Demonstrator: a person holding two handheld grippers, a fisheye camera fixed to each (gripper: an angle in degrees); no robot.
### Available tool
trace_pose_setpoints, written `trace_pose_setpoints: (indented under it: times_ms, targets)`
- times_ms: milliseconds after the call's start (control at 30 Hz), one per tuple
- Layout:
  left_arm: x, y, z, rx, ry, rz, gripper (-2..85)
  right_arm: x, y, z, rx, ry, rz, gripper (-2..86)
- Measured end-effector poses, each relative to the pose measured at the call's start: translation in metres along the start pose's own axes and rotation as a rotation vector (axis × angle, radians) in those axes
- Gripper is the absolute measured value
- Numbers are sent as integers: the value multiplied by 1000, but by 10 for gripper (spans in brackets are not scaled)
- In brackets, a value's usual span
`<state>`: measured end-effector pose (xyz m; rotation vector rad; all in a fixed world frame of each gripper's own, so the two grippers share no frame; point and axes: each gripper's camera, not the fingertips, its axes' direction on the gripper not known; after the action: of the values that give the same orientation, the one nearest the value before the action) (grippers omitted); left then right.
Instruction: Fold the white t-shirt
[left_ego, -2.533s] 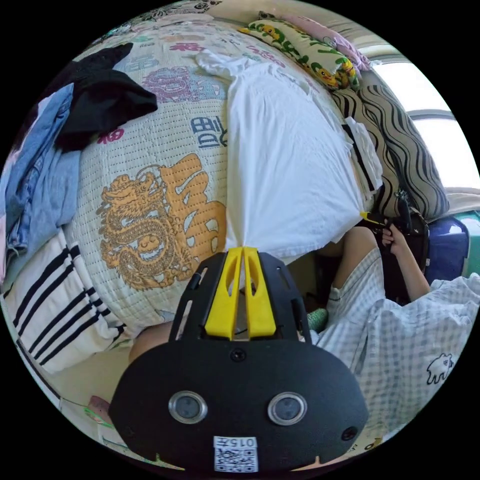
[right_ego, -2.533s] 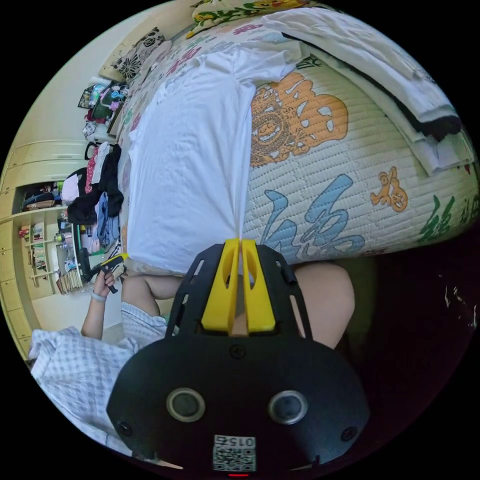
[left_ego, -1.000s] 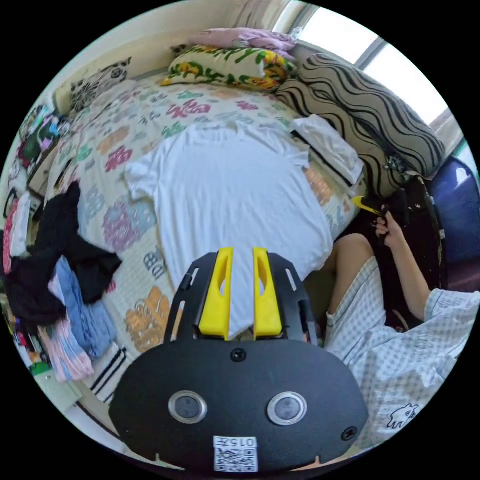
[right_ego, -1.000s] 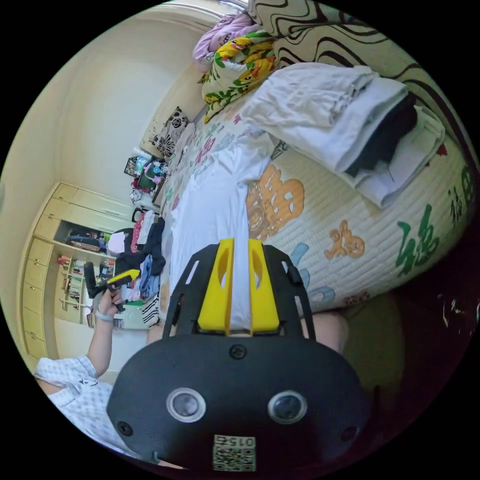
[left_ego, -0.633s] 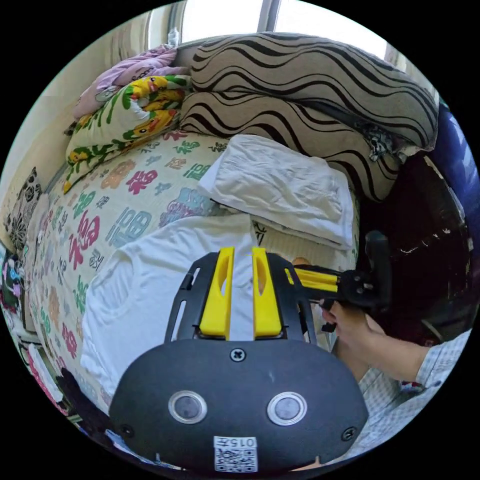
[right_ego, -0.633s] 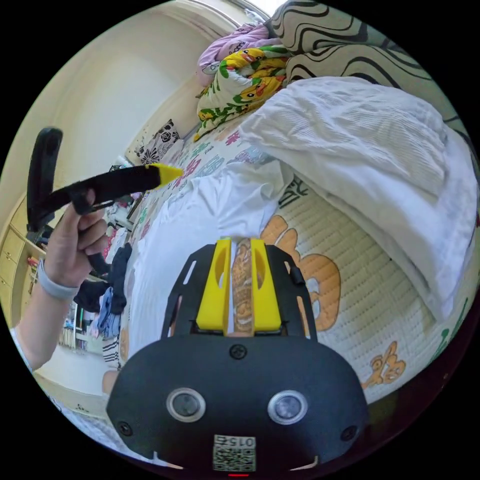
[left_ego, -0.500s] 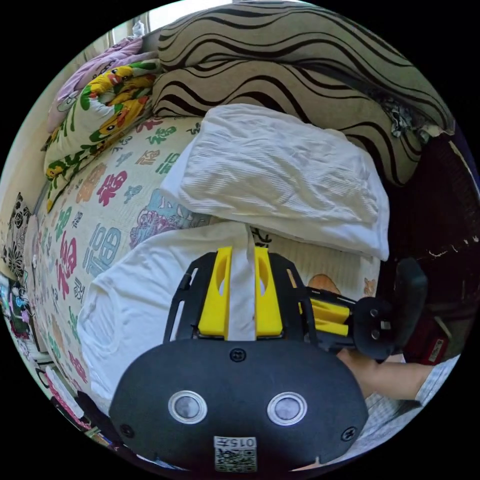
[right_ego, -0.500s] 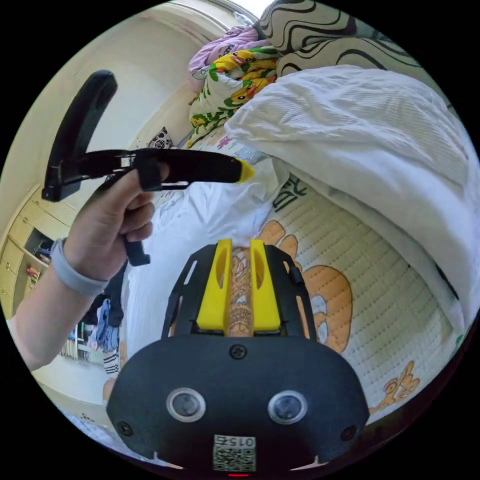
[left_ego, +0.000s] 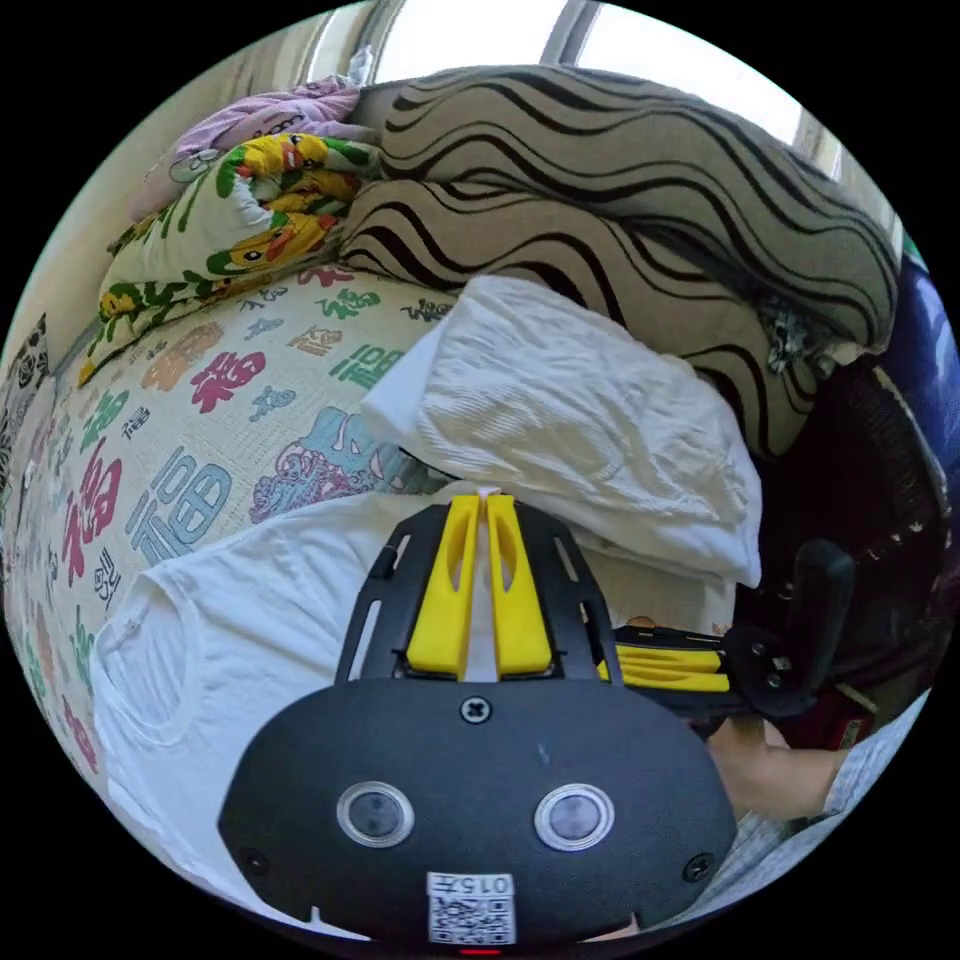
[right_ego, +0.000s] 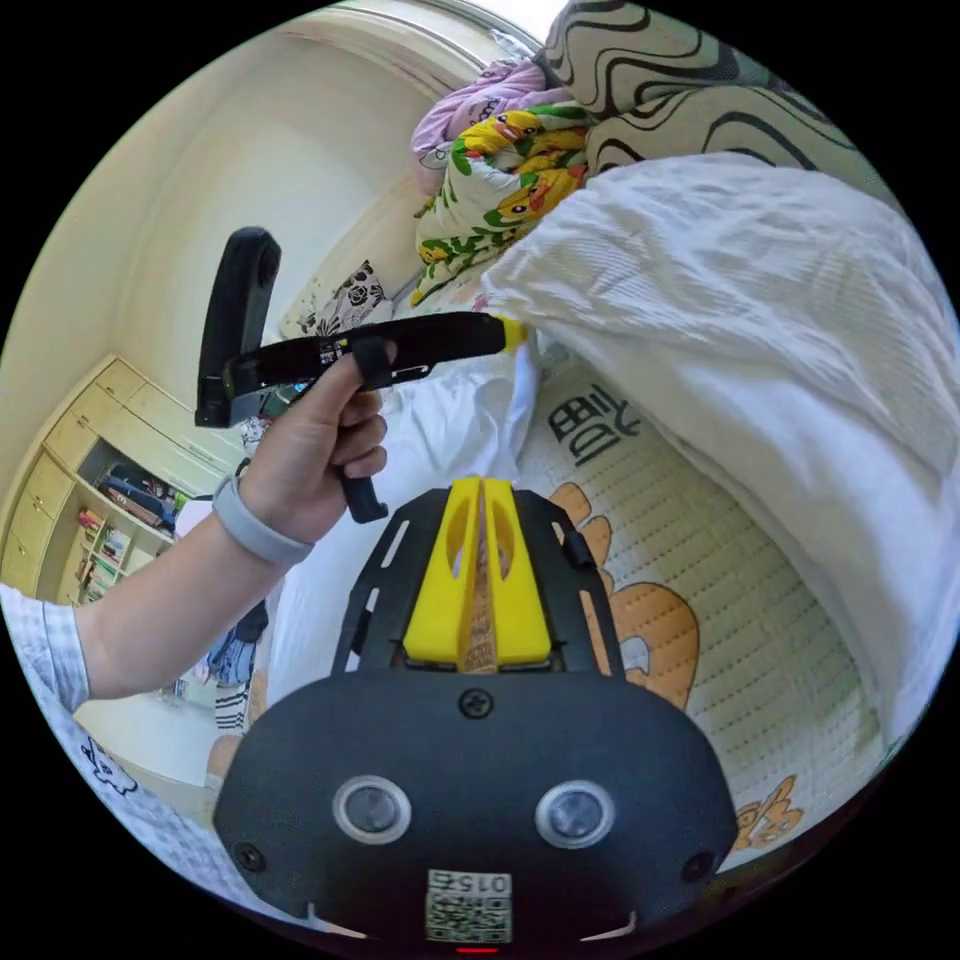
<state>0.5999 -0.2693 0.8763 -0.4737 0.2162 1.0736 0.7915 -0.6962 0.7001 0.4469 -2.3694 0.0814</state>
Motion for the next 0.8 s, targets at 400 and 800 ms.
trace_pose_setpoints:
  times_ms: [400,800]
  targets:
    - [-221,142,-148,295,244,-518,35,-116,26,120,-158,27,-463,58]
    - [-289,179,-180,278,222,-657,78,-122,25,281,-314,127,-507,9]
